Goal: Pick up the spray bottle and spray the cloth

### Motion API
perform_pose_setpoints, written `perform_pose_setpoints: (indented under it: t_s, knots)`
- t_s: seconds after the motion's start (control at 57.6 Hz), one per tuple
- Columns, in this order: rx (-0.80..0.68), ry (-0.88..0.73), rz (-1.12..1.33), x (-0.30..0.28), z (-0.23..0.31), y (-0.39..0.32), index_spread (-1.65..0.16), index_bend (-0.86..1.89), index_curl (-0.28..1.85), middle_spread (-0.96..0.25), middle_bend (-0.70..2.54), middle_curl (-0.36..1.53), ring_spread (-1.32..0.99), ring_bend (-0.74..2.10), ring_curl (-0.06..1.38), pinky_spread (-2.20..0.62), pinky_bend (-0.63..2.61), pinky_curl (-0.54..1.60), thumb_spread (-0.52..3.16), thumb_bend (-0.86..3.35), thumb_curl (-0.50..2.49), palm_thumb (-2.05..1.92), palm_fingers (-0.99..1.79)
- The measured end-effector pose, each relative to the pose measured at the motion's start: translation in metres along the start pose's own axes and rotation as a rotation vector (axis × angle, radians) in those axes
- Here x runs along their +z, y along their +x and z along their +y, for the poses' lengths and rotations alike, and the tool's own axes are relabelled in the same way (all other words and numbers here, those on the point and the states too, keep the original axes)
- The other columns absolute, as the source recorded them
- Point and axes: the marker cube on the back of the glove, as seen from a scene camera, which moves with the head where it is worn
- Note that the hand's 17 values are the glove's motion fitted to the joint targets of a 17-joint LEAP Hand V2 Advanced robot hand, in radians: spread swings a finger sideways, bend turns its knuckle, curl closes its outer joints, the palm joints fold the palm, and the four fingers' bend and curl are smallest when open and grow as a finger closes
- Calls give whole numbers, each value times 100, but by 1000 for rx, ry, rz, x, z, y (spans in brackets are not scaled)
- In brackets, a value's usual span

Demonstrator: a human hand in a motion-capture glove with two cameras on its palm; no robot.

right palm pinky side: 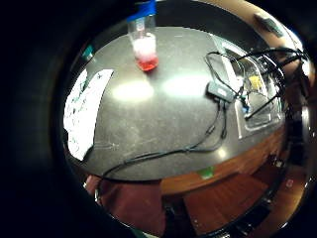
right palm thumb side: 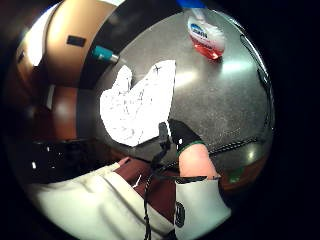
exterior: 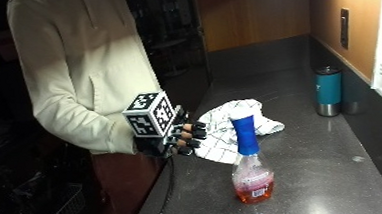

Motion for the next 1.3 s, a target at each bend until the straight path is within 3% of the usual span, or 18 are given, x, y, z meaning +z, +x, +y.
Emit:
perform_pose_setpoints:
  t_s: [0.26,0.763,1.301]
  knots:
    - [99,103,-199,-14,-7,29,-38,14,26,1,19,29,1,27,29,17,40,35,98,-3,41,68,1]
    - [129,345,-541,-52,-22,31,-36,13,23,0,20,32,-1,32,31,16,43,35,97,-3,40,67,3]
    - [185,343,-877,-42,-70,15,-36,11,19,1,21,33,-2,37,31,16,48,37,92,-3,40,64,0]
